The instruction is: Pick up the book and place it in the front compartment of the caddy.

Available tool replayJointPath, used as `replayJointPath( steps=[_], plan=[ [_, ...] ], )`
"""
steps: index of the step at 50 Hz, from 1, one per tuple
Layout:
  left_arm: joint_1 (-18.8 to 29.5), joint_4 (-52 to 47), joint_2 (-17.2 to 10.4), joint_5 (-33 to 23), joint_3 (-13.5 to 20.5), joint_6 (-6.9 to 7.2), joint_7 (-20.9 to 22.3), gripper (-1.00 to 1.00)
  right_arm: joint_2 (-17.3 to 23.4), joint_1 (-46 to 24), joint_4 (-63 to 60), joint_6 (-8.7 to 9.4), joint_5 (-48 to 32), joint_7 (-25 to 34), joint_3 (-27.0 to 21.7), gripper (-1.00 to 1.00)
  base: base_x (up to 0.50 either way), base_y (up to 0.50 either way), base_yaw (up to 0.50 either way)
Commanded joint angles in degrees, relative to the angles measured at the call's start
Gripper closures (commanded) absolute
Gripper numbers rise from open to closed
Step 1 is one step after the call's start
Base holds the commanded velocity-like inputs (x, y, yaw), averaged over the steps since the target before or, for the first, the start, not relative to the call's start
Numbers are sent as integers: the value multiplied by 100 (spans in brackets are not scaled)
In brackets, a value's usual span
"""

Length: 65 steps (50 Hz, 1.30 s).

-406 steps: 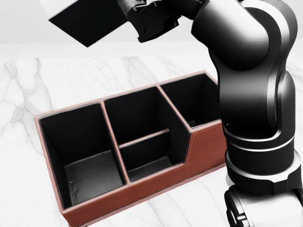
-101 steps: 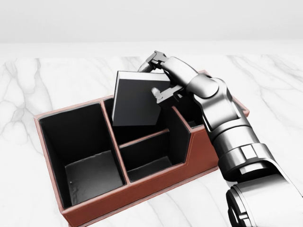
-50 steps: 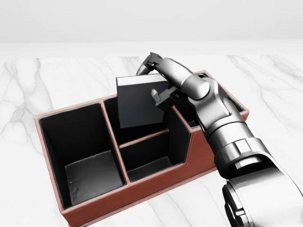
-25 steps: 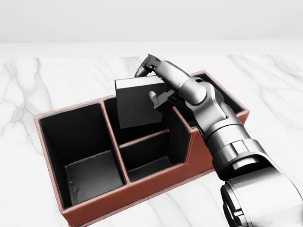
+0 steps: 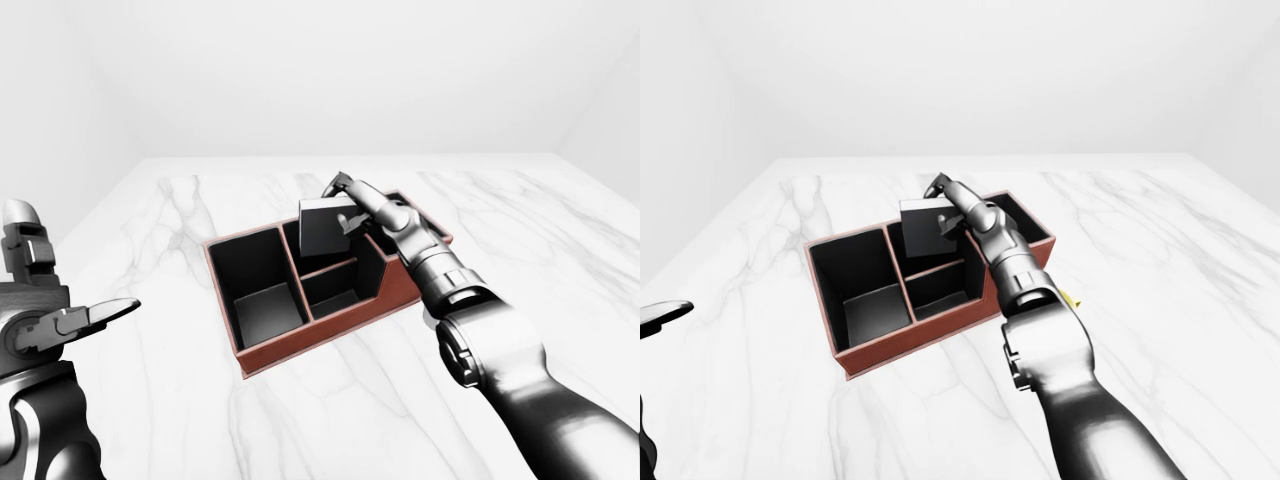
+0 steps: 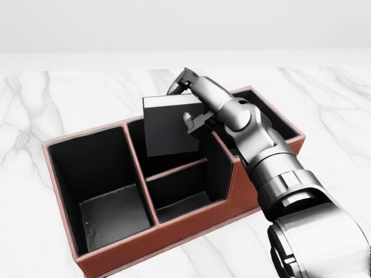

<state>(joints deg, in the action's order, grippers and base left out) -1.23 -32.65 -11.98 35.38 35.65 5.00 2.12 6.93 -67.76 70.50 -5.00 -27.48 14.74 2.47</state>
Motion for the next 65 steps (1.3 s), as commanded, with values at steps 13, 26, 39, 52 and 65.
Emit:
replayJointPath(
  steps=[13, 26, 39, 52, 65],
  plan=[
    [0, -15, 2, -10, -12, 0, 14, -100, -94, -202, 190, 0, -272, -416, -299, 100, 0, 0, 0],
    [20, 40, -3, -44, -26, 0, 15, -100, -157, -277, 279, 0, -135, -493, -417, 100, 0, 0, 0],
    [0, -15, 19, -43, -27, 0, 19, -100, -118, -365, 340, 0, -74, -521, -428, 100, 0, 0, 0],
    [10, 18, 16, -68, -50, 0, 21, -100, -171, -513, 366, 0, -74, -485, -433, 100, 0, 0, 0],
    [16, 19, 3, -36, -20, 0, 15, -100, -230, -591, 392, 0, -71, -462, -449, 100, 0, 0, 0]
  ],
)
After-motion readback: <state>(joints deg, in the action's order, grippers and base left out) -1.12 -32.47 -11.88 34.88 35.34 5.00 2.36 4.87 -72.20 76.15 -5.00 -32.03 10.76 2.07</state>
